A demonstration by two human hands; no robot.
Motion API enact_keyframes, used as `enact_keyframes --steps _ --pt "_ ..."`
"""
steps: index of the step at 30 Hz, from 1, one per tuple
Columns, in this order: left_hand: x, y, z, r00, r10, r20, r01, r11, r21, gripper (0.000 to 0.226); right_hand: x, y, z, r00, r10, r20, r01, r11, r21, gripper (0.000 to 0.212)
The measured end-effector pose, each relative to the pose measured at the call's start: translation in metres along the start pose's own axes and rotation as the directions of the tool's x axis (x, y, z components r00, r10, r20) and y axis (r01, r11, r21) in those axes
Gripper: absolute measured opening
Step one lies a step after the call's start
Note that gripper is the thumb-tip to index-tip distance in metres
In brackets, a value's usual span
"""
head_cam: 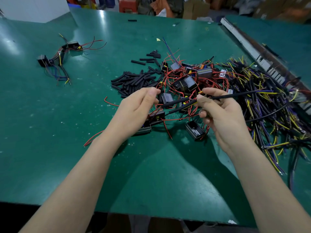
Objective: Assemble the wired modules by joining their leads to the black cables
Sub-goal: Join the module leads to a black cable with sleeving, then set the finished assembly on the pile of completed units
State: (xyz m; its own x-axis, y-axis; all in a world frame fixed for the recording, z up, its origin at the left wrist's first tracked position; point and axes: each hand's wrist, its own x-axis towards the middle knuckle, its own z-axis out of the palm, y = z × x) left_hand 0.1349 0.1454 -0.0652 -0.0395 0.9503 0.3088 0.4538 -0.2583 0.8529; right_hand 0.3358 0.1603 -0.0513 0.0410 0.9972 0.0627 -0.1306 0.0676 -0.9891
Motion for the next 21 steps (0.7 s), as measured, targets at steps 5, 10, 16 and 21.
enact_keyframes --steps 5,10,16,21 --pt "0.005 0.003 -0.009 0.987 -0.142 0.082 0.154 0.974 -0.166 0.037 0.000 0.000 -0.002 0.999 -0.017 0.050 0.017 1.000 0.009 0.017" --pt "-0.004 -0.008 -0.018 0.941 -0.057 0.333 -0.065 0.937 0.344 0.061 0.000 0.003 -0.002 0.998 -0.056 0.040 0.057 0.998 -0.013 0.004" --pt "-0.014 -0.016 -0.023 0.958 -0.096 0.269 -0.045 0.880 0.474 0.067 -0.003 0.005 -0.004 0.991 -0.132 -0.033 0.125 0.980 -0.153 0.032" --pt "-0.022 -0.014 -0.027 0.986 -0.046 0.157 -0.022 0.915 0.402 0.057 -0.004 0.002 -0.004 0.989 -0.142 -0.039 0.135 0.980 -0.144 0.043"
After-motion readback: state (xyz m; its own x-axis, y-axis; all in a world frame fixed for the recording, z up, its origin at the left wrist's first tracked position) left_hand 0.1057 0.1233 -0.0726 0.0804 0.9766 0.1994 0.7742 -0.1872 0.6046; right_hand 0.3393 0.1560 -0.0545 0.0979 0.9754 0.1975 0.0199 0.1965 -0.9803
